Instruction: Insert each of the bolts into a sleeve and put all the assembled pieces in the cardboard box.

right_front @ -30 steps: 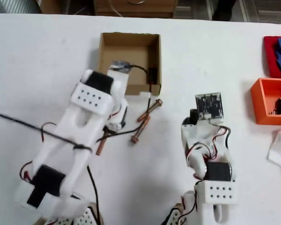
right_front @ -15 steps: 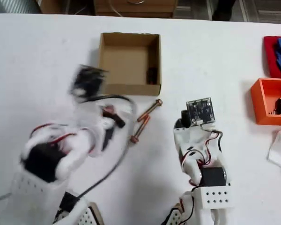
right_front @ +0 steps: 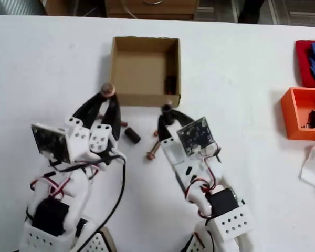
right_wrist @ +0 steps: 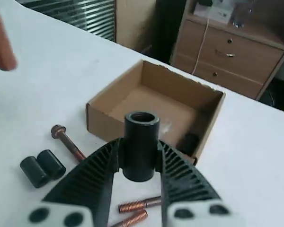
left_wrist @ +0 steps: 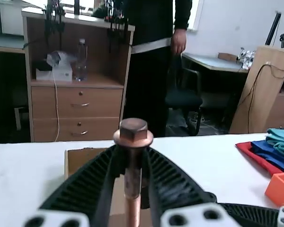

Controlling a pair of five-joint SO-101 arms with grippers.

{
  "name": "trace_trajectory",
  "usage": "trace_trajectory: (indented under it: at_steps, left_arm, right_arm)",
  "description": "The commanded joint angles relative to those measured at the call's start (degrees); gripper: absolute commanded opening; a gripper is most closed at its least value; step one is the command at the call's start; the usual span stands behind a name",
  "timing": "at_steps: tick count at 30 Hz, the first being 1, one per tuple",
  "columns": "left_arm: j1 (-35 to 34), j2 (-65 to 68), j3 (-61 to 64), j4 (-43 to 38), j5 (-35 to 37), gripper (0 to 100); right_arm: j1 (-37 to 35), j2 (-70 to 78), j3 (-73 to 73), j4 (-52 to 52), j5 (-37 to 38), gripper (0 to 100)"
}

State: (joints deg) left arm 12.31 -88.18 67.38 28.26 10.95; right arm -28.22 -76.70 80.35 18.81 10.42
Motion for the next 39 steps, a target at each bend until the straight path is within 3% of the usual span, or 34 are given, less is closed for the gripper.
trace_trajectory:
  at_steps: [1,8,11,17,21,32,39]
  left_arm:
    - [1.05,-1.49,1.45,-6.33,0.18,2]
    - [1.14,-1.49,1.98,-9.85,13.27,2]
    - [1.14,-1.41,1.98,-9.32,16.53,2]
    - [8.35,-1.32,1.8,-9.76,16.26,3]
    - [13.19,1.93,-0.4,-9.76,12.4,3]
    - [13.1,19.87,-17.45,-11.34,11.87,3]
    - [13.19,24.7,-16.31,-11.16,11.34,3]
  right_arm:
    - [-3.12,-0.92,-0.62,-4.35,-0.44,2.2]
    - [-2.77,-0.66,-0.26,-4.88,-0.44,2.2]
    - [-2.59,-0.66,-0.26,-4.7,-3.96,2.2]
    - [-2.59,-0.66,-0.26,-3.47,-6.86,2.2]
    - [-2.59,-0.75,-0.26,-2.07,-6.86,2.2]
    - [-2.59,-0.75,-0.26,-1.63,-6.77,2.2]
    - [-2.59,-1.01,-0.44,-1.36,-6.77,2.2]
